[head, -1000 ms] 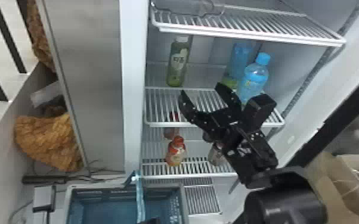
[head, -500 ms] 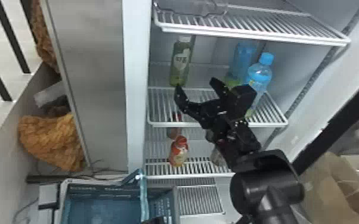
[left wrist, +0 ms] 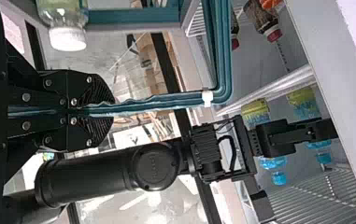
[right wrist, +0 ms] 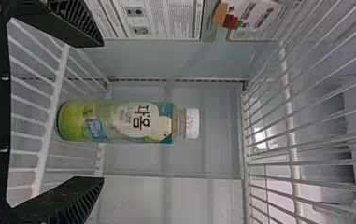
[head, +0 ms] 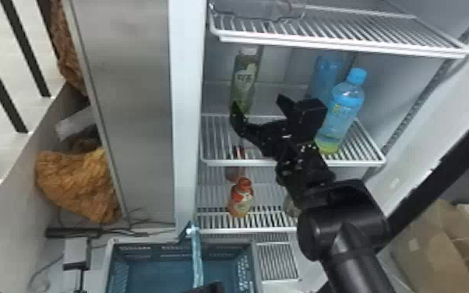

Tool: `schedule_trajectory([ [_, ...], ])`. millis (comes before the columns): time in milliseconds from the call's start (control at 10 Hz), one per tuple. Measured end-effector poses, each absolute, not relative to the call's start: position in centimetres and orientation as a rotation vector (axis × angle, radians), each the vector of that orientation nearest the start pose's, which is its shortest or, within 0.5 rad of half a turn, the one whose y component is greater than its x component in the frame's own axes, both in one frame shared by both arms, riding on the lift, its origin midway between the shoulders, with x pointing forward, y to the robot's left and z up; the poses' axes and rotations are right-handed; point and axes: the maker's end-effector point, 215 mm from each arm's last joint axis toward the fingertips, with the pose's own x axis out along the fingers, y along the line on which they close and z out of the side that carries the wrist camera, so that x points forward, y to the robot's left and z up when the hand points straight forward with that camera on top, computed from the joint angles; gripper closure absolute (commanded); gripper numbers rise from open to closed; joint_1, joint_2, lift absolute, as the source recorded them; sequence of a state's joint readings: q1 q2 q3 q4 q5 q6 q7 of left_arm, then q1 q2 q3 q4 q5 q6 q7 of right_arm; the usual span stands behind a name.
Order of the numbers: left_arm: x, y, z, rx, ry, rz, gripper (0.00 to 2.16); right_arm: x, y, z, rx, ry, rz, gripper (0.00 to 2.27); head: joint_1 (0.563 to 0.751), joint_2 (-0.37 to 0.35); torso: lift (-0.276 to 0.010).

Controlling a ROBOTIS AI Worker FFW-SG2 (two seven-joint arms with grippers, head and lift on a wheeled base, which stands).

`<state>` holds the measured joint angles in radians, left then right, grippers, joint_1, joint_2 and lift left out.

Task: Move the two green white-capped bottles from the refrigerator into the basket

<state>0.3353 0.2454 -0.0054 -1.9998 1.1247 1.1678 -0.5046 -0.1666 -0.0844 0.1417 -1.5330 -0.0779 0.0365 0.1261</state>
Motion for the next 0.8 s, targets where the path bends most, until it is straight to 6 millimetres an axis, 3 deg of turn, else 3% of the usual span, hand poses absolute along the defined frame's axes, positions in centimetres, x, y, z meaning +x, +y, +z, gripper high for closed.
schedule_trajectory([
  [500,28.7,0.6,-37.5,-0.982,0.875,-1.079,1.19,67.6,-14.7,-26.0,-0.054,-0.094,0.231,0.0,0.695,-0.162,-0.004],
  [800,29.0,0.4,-37.4,-0.978,0.869,-1.086,1.19,69.2,-15.6,-26.6,-0.046,-0.07,0.217,0.0,0.695,-0.171,-0.004],
])
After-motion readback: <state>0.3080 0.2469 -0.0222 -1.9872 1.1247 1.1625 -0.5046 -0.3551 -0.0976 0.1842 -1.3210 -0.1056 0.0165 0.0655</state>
